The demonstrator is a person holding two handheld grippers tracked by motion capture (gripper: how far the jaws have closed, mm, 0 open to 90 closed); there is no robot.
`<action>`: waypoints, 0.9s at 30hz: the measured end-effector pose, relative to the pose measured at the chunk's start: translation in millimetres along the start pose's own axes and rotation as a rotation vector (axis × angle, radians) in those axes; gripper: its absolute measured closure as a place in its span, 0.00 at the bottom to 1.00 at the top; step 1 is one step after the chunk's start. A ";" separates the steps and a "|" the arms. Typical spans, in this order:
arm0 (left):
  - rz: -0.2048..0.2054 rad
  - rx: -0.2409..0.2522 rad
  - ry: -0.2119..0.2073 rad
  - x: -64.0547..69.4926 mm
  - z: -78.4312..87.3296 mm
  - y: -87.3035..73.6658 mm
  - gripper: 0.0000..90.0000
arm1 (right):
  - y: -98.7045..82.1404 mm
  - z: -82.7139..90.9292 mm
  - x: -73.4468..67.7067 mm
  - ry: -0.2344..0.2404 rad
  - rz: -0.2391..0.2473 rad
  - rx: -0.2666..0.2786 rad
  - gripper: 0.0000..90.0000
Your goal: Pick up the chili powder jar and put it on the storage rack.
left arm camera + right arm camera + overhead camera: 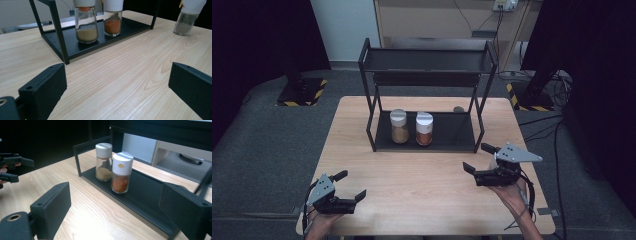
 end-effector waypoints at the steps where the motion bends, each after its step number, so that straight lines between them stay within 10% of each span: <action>1: 0.000 0.000 0.000 0.1 0.0 0.0 0.01 | -1.8 4.3 0.0 -0.005 -0.003 0.004 0.12; 27: 0.003 0.002 0.002 0.0 0.0 -0.1 0.01 | -46.1 78.1 -2.6 -0.181 -0.058 0.019 0.11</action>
Point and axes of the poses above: each handheld gripper's, and its own axes: z roughly backward along the jaws, y roughly out of its top, x roughly to its right, the point moved 8 cm from there along -z, roughly forward along the jaws, and after that the axes turned 1 degree about z, right-handed, at the moved point
